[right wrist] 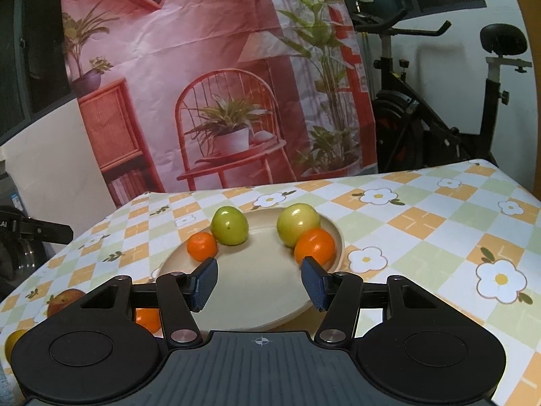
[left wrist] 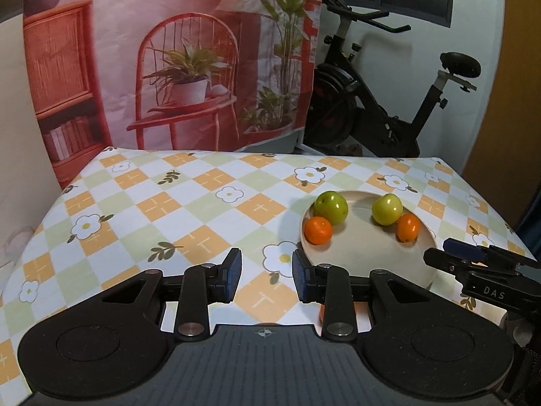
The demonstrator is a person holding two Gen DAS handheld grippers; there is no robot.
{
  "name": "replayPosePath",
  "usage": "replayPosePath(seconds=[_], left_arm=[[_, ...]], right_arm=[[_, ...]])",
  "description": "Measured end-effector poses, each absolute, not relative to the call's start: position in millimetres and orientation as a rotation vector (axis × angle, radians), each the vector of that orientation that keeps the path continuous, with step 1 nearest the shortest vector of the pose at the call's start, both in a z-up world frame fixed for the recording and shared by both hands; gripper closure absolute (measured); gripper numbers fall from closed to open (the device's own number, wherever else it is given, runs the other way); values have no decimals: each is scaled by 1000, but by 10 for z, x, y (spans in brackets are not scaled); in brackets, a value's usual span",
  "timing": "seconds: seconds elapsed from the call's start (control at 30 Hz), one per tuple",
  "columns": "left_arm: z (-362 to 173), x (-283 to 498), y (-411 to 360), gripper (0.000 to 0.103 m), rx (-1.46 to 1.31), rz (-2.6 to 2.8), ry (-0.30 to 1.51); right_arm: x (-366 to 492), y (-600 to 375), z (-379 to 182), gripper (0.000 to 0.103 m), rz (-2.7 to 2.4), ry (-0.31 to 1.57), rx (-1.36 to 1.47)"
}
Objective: Organize fruits
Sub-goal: 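Move both tools back toward the oranges beside the plate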
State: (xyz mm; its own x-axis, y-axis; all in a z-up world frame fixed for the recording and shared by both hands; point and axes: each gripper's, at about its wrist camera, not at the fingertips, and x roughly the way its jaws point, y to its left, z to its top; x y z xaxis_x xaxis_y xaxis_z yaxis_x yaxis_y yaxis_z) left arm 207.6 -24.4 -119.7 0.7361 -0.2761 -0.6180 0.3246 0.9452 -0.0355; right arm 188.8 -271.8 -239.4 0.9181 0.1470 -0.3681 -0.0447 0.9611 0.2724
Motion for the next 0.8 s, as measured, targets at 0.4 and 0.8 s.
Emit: replayPosePath(seconds=[0.4,0.8], left_arm=[[-1319,1954,-223,68,61,-361,698],[-1341,1891,-172,68,55,-352,704]], right_arm=[[1779,-2412,-2355,53,191,467,239],[1780,-2260,-2345,58,270,518,235]])
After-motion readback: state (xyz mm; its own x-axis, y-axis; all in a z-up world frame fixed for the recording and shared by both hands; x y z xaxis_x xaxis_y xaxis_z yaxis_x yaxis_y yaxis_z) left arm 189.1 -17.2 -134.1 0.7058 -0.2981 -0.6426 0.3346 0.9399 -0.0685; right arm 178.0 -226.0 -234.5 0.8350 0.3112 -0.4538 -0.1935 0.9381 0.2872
